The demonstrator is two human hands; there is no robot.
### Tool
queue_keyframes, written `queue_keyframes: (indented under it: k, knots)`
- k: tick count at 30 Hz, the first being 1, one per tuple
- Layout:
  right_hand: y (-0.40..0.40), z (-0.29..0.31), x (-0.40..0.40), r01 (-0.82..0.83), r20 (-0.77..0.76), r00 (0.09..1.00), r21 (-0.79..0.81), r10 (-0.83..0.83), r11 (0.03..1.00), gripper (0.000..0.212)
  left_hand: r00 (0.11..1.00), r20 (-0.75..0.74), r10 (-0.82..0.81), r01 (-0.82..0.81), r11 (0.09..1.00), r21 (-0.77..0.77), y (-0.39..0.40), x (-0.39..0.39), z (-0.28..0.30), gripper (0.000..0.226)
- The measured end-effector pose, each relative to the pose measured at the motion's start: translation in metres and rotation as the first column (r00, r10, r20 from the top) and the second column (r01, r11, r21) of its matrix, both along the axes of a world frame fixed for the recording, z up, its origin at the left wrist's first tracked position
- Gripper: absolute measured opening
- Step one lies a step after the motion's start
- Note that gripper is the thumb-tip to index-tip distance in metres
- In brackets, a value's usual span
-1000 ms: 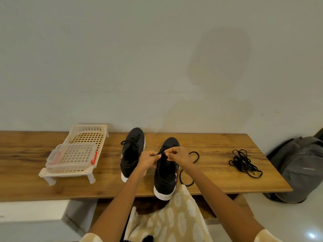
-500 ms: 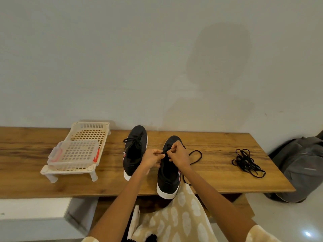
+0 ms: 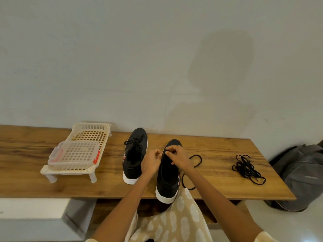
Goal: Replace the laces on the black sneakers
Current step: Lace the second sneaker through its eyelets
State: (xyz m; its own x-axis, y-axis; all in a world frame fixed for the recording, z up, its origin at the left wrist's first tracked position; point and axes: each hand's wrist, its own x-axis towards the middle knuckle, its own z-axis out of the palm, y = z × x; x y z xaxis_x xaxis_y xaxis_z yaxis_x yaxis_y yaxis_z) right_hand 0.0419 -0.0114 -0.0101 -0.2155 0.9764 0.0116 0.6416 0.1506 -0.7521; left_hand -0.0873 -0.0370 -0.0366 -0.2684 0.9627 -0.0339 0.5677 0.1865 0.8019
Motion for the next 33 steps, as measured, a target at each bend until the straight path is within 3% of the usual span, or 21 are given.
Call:
queue_keyframes:
  k: [3,5,9,12,15,17,19,22,25,30,32,33]
  knots:
    - [0.003,0.016,-0.003,-0.167,0.162,0.974,0.037,0.159,0.985,0.021,0.994,0.033,0.106,-0.109,0.988,0.110,-0.003,-0.002,0.018,0.014]
    - [0.005,0.032,-0.008,-0.170,0.123,0.978,0.008,0.168,0.985,0.022,0.985,0.098,0.140,-0.155,0.972,0.176,0.000,-0.004,0.034,0.015]
    - [0.009,0.084,-0.019,-0.069,-0.074,0.994,0.099,0.076,0.993,0.015,0.919,0.384,0.095,-0.201,0.948,0.247,0.006,-0.012,0.052,0.012]
    - [0.011,0.126,-0.025,-0.023,-0.347,0.936,0.112,0.061,0.993,0.017,0.932,0.361,-0.034,-0.007,0.994,0.110,0.005,-0.011,0.048,0.029]
    - [0.011,0.162,-0.029,-0.022,-0.576,0.814,0.101,0.076,0.995,0.014,0.945,0.283,-0.166,0.173,0.985,0.002,0.000,-0.001,0.039,0.024]
    - [0.010,0.180,-0.031,-0.019,-0.677,0.731,0.110,0.089,0.994,0.013,0.952,0.277,-0.131,0.129,0.991,0.026,-0.002,0.004,0.037,0.017]
    - [0.009,0.188,-0.031,-0.018,-0.716,0.691,0.118,0.098,0.993,0.014,0.935,0.354,0.000,-0.022,0.998,0.058,-0.003,0.002,0.039,0.023]
    - [0.007,0.190,-0.028,-0.011,-0.743,0.663,0.115,0.094,0.993,0.012,0.901,0.423,0.100,-0.185,0.969,0.164,-0.002,-0.004,0.053,0.027]
    - [0.006,0.182,-0.023,0.011,-0.750,0.659,0.074,0.048,0.997,0.010,0.909,0.407,0.095,-0.199,0.955,0.221,-0.005,-0.007,0.068,0.022]
    - [0.006,0.131,-0.021,0.084,-0.569,0.814,-0.079,-0.114,0.993,0.010,0.904,0.389,0.180,-0.254,0.956,0.146,-0.007,-0.011,0.055,0.025]
    - [0.001,0.098,-0.024,0.124,-0.404,0.900,-0.126,-0.165,0.984,0.014,0.942,0.273,0.196,-0.222,0.973,0.065,-0.011,-0.010,0.049,0.014]
    - [-0.003,0.079,-0.025,0.135,-0.321,0.931,-0.139,-0.174,0.981,0.018,0.962,0.184,0.200,-0.209,0.978,0.028,-0.014,-0.010,0.044,0.025]
